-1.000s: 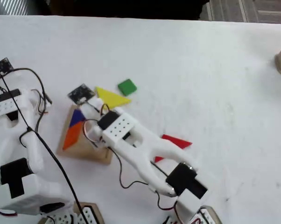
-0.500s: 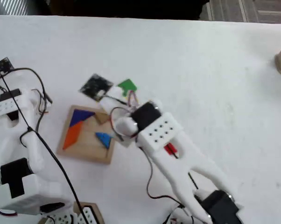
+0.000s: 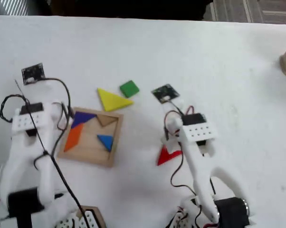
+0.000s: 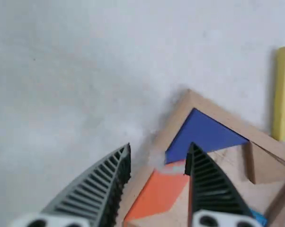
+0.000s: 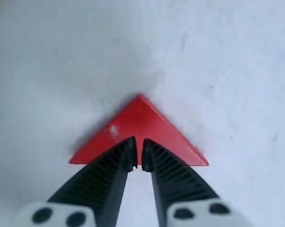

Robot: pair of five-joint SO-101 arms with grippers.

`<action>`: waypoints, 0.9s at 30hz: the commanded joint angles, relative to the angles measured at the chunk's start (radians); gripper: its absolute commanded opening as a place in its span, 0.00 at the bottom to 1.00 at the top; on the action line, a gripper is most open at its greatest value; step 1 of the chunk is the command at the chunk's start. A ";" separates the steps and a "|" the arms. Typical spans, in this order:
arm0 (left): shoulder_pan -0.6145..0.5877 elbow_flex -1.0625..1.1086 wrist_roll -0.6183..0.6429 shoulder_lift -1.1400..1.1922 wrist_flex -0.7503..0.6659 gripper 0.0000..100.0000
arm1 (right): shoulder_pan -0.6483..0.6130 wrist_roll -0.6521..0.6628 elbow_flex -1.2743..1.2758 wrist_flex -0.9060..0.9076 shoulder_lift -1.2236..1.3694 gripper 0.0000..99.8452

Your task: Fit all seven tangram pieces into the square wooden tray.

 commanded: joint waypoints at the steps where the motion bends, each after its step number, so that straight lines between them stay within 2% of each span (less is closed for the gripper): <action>1: 0.070 0.100 -0.011 -0.265 -0.008 0.13 | 0.131 0.011 0.081 -0.105 -0.036 0.02; 4: 0.137 0.161 -0.058 -0.409 -0.008 0.02 | 0.191 0.014 0.121 -0.151 -0.036 0.02; 8: 0.265 0.221 -0.203 -0.562 0.041 0.02 | 0.225 0.121 0.144 -0.159 -0.035 0.02; 10: 0.351 0.222 -0.201 -0.595 0.110 0.02 | 0.223 0.144 0.150 -0.159 -0.035 0.02; 13: 0.501 0.204 -0.117 -0.564 0.219 0.02 | 0.223 0.146 0.150 -0.159 -0.035 0.02; 22: 0.634 0.198 0.032 -0.193 0.046 0.02 | 0.223 0.152 0.150 -0.159 -0.035 0.02; 27: 0.662 0.195 0.032 -0.173 -0.041 0.02 | 0.223 0.153 0.150 -0.160 -0.035 0.02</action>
